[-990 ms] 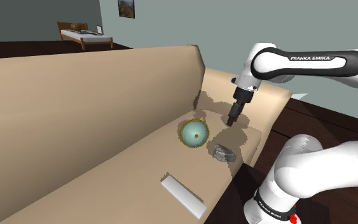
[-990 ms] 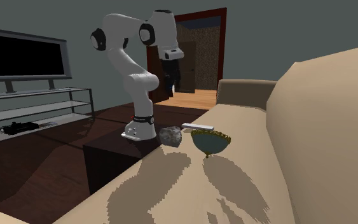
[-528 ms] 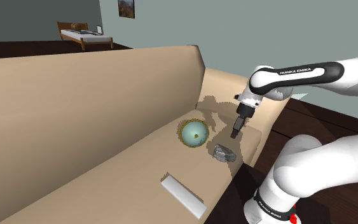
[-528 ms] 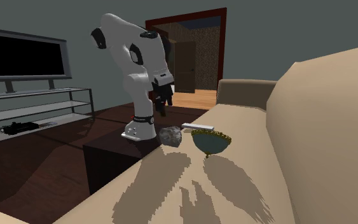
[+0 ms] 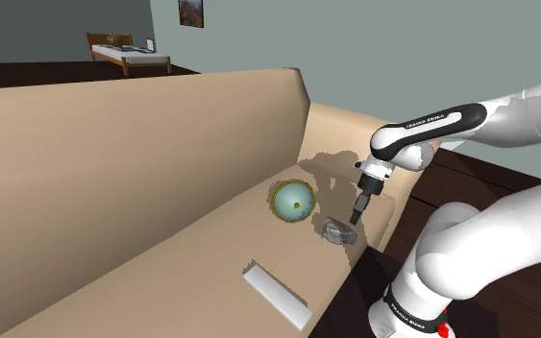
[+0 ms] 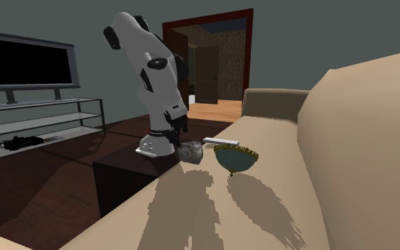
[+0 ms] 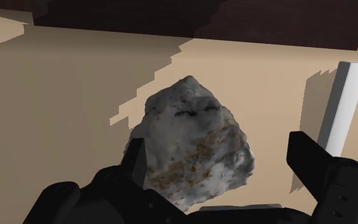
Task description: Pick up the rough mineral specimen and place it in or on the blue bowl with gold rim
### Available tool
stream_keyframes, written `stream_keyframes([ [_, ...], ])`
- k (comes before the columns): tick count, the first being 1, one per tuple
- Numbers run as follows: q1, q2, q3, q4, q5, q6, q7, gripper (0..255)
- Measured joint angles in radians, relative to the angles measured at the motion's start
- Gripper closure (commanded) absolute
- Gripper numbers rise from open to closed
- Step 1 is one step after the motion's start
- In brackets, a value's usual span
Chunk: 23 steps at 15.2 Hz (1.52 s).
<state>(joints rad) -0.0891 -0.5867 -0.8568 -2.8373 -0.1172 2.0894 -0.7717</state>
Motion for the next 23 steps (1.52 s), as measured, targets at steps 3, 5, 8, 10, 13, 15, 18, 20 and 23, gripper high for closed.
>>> stream_keyframes([
  [3,0.017,0.030,-0.021,-0.029,0.006,0.057,-0.013,0],
  [5,0.022,0.037,-0.025,-0.041,0.008,0.076,-0.015,0],
  [8,0.024,0.040,-0.027,-0.044,0.009,0.083,-0.017,0],
  [10,0.025,0.041,-0.028,-0.045,0.009,0.084,-0.017,0],
  [13,0.024,0.040,-0.028,-0.042,0.009,0.082,-0.017,255],
  [15,0.024,0.039,-0.027,-0.042,0.010,0.081,-0.017,255],
  [18,0.025,0.038,-0.027,-0.042,0.011,0.080,-0.017,255],
  [20,0.025,0.038,-0.027,-0.042,0.011,0.079,-0.017,255],
  [23,0.013,0.017,-0.011,-0.037,0.007,0.054,-0.005,255],
])
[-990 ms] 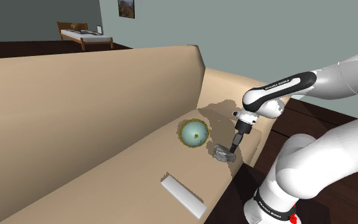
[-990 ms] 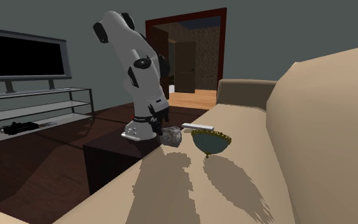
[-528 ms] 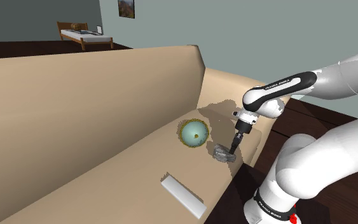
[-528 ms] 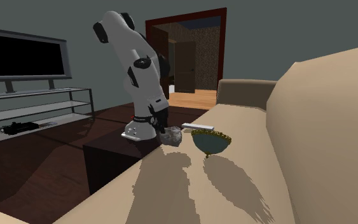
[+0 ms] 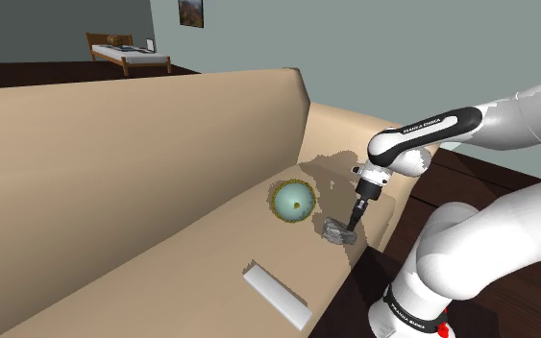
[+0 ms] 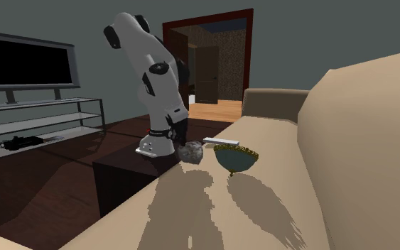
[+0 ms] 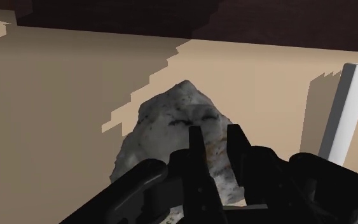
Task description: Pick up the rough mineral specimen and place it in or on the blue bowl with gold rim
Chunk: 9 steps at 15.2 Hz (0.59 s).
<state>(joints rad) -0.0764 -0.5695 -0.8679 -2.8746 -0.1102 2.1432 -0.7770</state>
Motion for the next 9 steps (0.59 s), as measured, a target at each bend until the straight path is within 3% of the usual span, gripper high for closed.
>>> stream_keyframes([
  [4,-0.032,-0.056,0.040,0.015,-0.012,-0.067,0.031,255],
  [5,-0.032,-0.056,0.040,0.016,-0.012,-0.068,0.031,0],
  [7,-0.042,-0.062,0.005,0.007,-0.014,-0.052,-0.004,0],
  [9,-0.067,-0.076,-0.132,-0.015,-0.016,-0.007,-0.147,0],
])
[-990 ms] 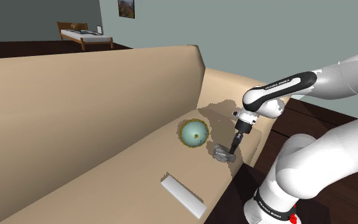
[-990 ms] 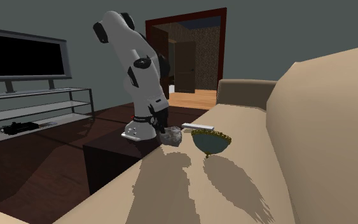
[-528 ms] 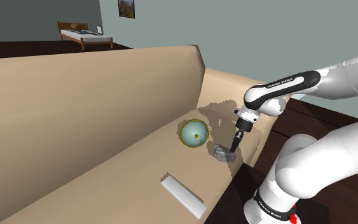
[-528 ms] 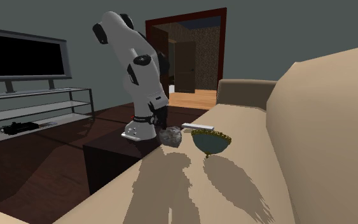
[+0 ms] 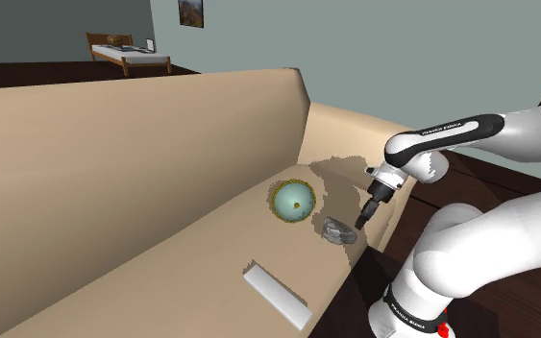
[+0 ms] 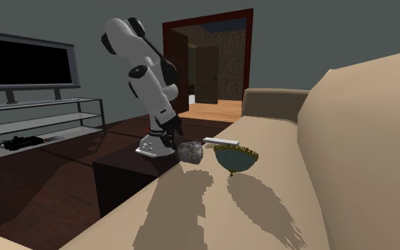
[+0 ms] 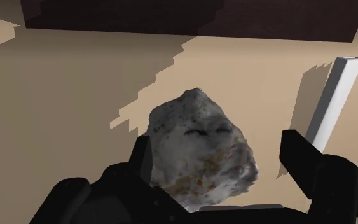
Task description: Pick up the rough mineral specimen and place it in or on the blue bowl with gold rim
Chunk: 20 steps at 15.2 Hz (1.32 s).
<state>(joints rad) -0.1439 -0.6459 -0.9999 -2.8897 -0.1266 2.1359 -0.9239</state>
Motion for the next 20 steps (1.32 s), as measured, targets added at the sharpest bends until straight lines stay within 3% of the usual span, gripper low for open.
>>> stream_keyframes([
  [2,0.003,-0.001,-0.104,-0.016,0.006,0.040,-0.107,0],
  [4,0.036,0.021,-0.155,-0.027,0.016,0.086,-0.146,0],
  [10,0.112,0.068,-0.223,-0.066,0.041,0.187,-0.179,0],
  [15,0.122,0.074,-0.231,-0.069,0.045,0.198,-0.182,0],
  [16,0.123,0.074,-0.231,-0.069,0.045,0.198,-0.182,255],
  [20,0.123,0.074,-0.232,-0.069,0.045,0.198,-0.182,255],
])
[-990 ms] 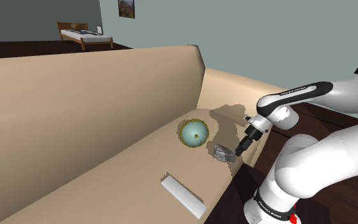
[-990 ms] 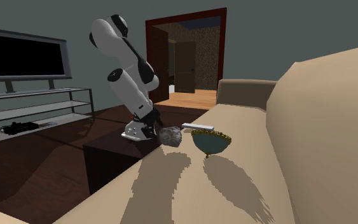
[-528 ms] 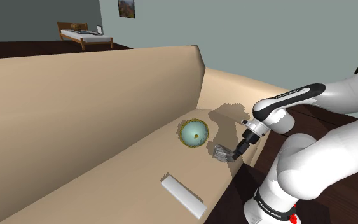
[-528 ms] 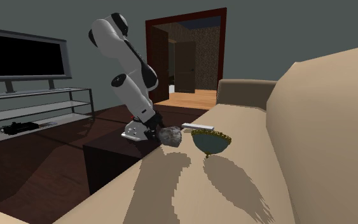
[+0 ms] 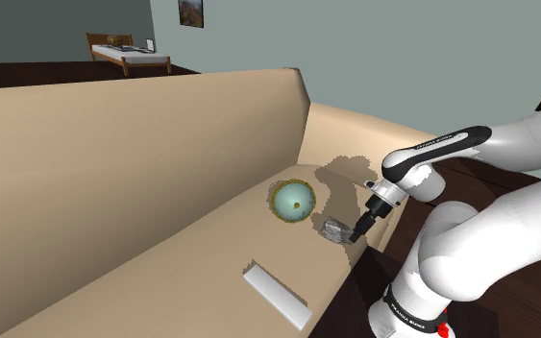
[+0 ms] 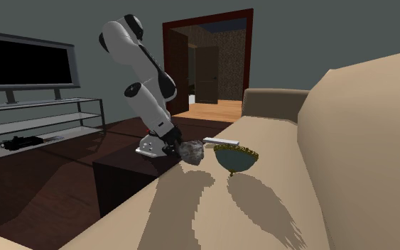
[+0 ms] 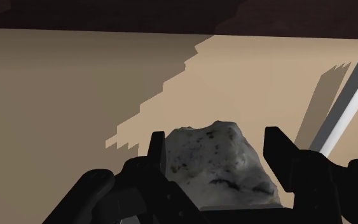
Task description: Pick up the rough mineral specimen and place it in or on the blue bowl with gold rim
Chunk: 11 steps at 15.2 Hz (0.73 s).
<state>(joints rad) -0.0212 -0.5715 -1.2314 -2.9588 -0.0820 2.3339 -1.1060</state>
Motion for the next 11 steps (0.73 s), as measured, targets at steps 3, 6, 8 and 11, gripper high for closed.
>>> stream_keyframes([
  [3,0.000,0.000,0.000,0.000,0.000,0.000,0.000,255],
  [6,0.000,0.000,0.000,0.000,0.000,0.000,0.000,255],
  [8,-0.034,-0.022,0.032,0.002,-0.010,-0.029,0.016,255],
  [11,-0.083,-0.064,0.086,0.007,-0.022,-0.078,0.048,255],
])
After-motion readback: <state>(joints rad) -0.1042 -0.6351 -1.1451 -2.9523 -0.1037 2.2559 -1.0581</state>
